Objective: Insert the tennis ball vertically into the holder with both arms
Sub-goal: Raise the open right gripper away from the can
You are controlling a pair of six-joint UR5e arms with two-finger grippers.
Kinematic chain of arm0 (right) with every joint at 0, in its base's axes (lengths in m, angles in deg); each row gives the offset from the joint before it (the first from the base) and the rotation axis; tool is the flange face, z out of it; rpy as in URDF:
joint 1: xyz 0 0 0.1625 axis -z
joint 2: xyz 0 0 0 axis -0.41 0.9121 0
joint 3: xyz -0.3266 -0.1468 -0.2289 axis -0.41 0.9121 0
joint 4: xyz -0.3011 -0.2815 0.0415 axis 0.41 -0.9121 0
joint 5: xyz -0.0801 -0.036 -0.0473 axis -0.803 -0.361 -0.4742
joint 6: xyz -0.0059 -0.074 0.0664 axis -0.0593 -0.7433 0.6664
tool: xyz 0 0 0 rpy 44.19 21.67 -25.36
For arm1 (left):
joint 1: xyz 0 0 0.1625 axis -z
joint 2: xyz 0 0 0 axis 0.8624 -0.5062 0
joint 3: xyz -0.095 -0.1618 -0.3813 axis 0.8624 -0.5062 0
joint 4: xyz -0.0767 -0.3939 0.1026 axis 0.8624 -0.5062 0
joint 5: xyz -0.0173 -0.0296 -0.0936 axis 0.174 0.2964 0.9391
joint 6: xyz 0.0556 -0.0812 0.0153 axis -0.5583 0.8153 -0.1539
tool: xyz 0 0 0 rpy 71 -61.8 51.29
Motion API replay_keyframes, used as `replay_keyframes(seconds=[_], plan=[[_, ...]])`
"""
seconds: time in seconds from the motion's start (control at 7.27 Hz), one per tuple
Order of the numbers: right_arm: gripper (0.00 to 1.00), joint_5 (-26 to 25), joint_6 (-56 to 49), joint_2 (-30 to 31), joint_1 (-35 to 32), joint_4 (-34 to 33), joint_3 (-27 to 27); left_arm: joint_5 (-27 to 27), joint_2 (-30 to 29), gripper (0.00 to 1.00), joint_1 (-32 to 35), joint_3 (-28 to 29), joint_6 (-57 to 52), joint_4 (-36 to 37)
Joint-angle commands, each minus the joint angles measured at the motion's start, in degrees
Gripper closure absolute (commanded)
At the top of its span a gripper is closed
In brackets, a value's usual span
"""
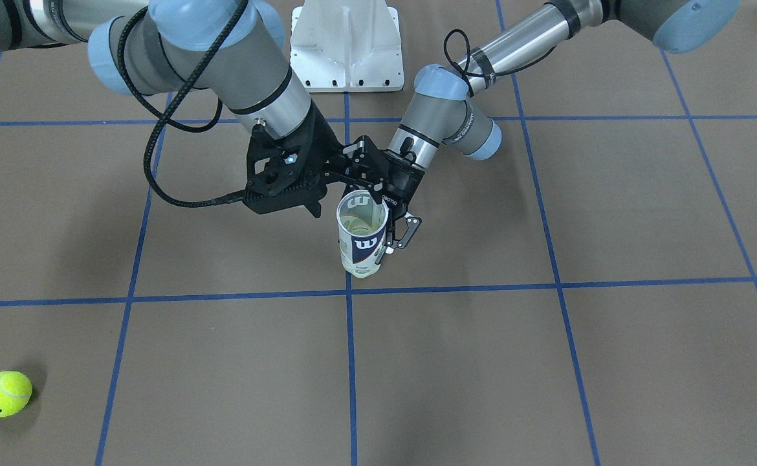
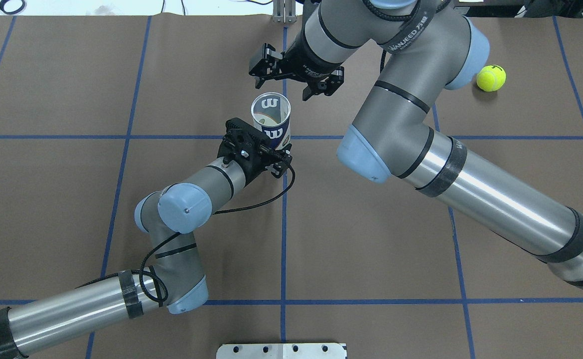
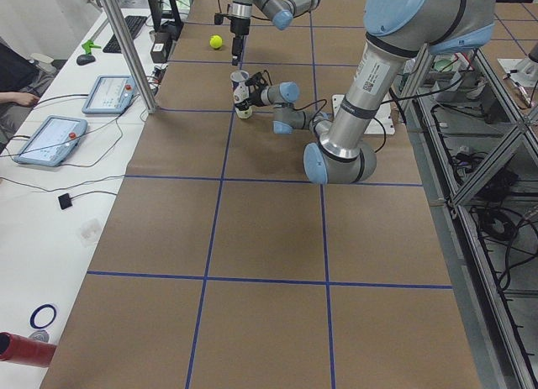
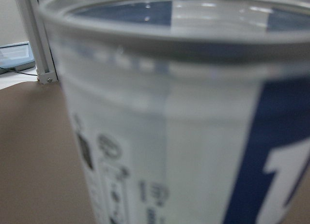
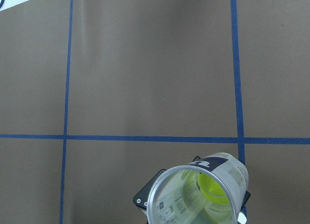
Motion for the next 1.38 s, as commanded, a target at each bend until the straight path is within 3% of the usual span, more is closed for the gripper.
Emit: replay_keyframes(seconds=[0.0, 0.55, 0.69, 0.96, 1.24], plan=[[0.01, -1.66, -13.0, 5.98, -7.33, -0.1, 1.03, 0.0, 0.0, 0.23, 0.01, -0.01, 0.0, -0.03], [0.02, -1.56, -36.16, 9.08, -16.77, 1.47, 13.92, 0.0, -0.26, 0.23, 0.62, -0.01, 0.0, -0.03], [0.02, -1.56, -38.47, 10.65, -17.74, 5.39, 17.08, 0.09, -0.35, 0.23, 0.71, -0.01, 0.0, -0.03], [0.02, -2.09, -45.65, 12.16, -20.63, 16.99, 29.28, 0.27, -0.35, 0.23, 1.32, -0.01, 0.0, 0.06], [0.02, -2.09, -52.19, 12.59, -22.5, 17.12, 32.4, 0.27, -0.7, 0.23, 1.24, -0.01, 0.09, 0.14]])
